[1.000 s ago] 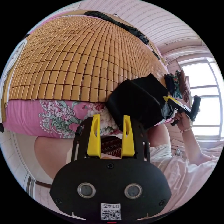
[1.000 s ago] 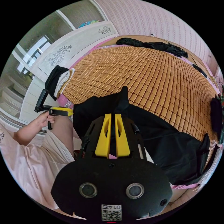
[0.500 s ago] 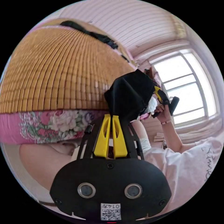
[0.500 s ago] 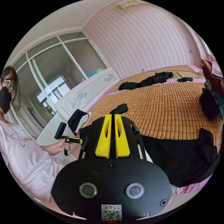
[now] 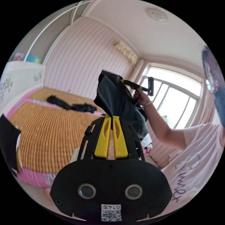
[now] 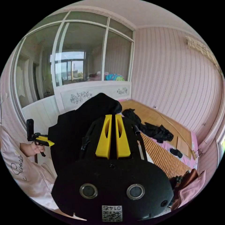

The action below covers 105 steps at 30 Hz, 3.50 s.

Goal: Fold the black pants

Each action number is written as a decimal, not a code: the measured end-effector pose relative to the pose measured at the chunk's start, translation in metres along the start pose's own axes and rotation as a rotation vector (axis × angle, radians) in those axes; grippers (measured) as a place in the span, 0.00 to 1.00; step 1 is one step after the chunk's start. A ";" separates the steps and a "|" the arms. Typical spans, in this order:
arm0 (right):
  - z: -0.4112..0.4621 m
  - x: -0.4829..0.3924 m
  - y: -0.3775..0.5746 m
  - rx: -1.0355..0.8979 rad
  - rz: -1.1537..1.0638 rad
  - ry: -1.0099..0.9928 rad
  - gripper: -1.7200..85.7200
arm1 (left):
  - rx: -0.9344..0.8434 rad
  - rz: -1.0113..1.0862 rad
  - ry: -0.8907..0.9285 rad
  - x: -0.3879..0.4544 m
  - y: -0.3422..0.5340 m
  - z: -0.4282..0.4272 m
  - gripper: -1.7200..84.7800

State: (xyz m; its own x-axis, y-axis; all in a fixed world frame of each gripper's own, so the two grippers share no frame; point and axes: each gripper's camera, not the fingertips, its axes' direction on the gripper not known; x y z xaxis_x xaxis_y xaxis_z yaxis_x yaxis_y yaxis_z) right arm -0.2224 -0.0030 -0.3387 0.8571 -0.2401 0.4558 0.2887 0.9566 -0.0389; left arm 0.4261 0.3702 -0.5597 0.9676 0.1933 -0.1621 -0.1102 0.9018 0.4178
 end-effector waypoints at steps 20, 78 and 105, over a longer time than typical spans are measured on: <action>0.231 -0.084 -0.027 -0.276 0.081 -0.398 0.08 | -0.080 -0.309 -0.450 -0.129 0.086 -0.047 0.02; 0.058 0.231 0.318 -0.590 0.609 0.431 0.04 | -0.885 0.126 -0.360 -0.124 0.153 0.575 0.12; -0.036 0.148 0.564 -0.456 0.925 0.340 0.12 | -0.966 0.208 -0.236 -0.054 0.254 0.581 0.12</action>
State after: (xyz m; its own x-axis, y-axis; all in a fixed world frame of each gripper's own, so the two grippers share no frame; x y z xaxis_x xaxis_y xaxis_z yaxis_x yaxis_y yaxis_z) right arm 0.0822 0.4950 -0.3255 0.8771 0.4420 -0.1880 -0.4589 0.6557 -0.5995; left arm 0.4774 0.3643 0.0746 0.9170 0.3951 0.0554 -0.3169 0.8057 -0.5005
